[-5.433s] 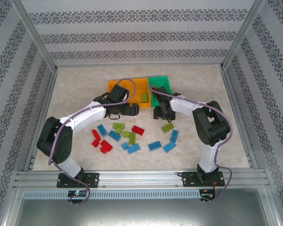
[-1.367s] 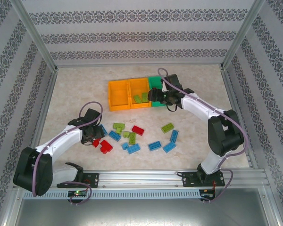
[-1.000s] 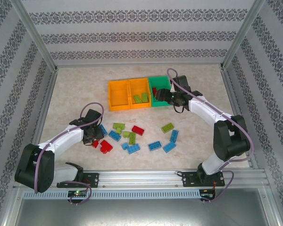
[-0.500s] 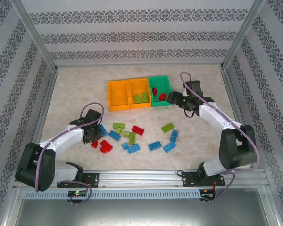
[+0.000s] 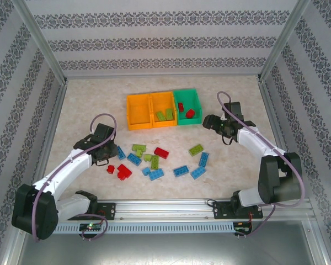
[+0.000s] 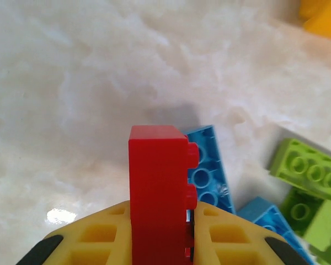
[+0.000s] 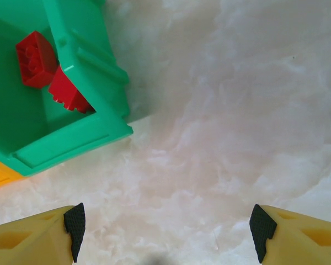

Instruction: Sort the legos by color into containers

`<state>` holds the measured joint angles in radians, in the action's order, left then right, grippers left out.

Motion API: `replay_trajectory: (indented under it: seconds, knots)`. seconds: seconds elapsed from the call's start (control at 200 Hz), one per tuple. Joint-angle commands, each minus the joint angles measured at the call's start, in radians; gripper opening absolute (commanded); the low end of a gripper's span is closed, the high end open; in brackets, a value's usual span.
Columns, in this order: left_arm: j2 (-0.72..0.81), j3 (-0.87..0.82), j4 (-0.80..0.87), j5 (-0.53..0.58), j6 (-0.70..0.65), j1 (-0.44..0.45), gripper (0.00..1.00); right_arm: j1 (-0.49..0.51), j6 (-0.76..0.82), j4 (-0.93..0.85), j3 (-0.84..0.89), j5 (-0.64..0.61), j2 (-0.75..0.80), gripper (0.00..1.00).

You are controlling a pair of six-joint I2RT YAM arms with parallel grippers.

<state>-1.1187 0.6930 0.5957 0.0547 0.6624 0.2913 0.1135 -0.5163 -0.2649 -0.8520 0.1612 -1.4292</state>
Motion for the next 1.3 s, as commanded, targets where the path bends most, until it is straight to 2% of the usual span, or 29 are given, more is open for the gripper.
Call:
replay_trajectory:
  seconds: [0.0,0.11,0.225,0.385,0.525,0.694,0.799,0.994,1.159,1.294]
  knots:
    - [0.016,0.070,0.022,-0.035,-0.033,-0.006,0.12,-0.003,0.010,0.008,0.023,0.000,0.017,0.81]
    - [-0.027,0.151,-0.031,-0.091,-0.054,0.027,0.11,-0.002,0.002,0.014,0.037,0.004,0.018,0.81]
    - [-0.131,0.285,-0.080,-0.126,-0.100,0.106,0.11,0.006,-0.008,0.024,0.058,0.006,0.024,0.81]
    - [-0.362,0.531,-0.140,-0.197,-0.197,0.229,0.12,0.028,-0.021,0.032,0.089,-0.002,0.033,0.81]
    - [-0.565,0.763,-0.164,-0.276,-0.283,0.301,0.11,0.065,-0.028,0.028,0.109,-0.022,0.037,0.81]
    - [-0.784,1.000,-0.188,-0.403,-0.320,0.318,0.11,0.111,-0.036,0.026,0.123,-0.051,0.041,0.81]
    - [-0.914,1.154,-0.158,-0.438,-0.350,0.323,0.11,0.130,-0.034,0.024,0.126,-0.064,0.047,0.81]
    - [-1.135,1.419,-0.066,-0.451,-0.361,0.322,0.11,0.183,0.015,-0.026,0.098,-0.095,0.050,0.80]
    - [-1.307,1.649,0.048,-0.416,-0.343,0.321,0.13,0.236,0.031,-0.087,0.067,-0.145,0.028,0.80]
    - [-1.369,1.715,0.076,-0.382,-0.320,0.316,0.15,0.250,0.003,-0.091,0.074,-0.143,0.026,0.80]
